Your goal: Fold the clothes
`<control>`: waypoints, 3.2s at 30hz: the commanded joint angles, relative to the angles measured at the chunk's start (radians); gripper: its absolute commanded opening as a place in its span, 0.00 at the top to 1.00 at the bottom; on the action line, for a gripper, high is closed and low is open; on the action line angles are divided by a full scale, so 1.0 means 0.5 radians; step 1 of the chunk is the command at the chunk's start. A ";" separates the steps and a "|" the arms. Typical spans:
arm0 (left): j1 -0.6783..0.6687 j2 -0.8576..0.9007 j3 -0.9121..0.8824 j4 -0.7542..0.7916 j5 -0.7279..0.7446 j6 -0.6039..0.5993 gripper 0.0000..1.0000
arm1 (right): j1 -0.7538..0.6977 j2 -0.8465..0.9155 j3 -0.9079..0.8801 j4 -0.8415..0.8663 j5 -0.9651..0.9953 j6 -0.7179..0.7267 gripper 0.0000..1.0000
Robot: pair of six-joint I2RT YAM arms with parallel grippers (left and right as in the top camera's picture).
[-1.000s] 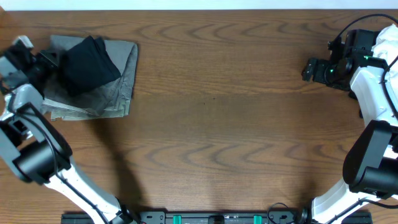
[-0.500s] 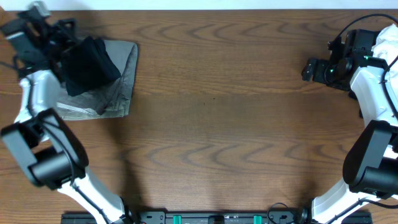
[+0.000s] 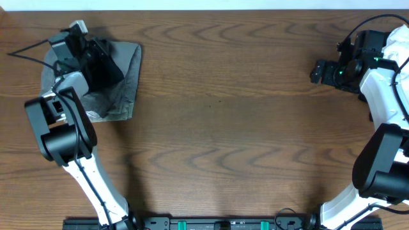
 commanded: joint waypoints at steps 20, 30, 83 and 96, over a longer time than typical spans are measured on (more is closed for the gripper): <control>-0.105 -1.030 -0.001 -0.490 0.463 -0.465 0.86 | -0.002 0.014 0.005 -0.002 0.011 -0.003 0.01; -0.156 -1.486 -0.001 -1.510 0.091 -0.320 0.74 | -0.002 0.014 0.005 -0.002 0.011 -0.003 0.01; -0.157 -1.504 -0.003 -1.826 0.063 -0.268 0.02 | 0.180 -0.323 0.003 -0.002 0.011 -0.004 0.01; -0.157 -1.504 -0.003 -1.826 0.063 -0.269 0.02 | 0.511 -1.199 0.003 -0.005 0.011 -0.004 0.01</control>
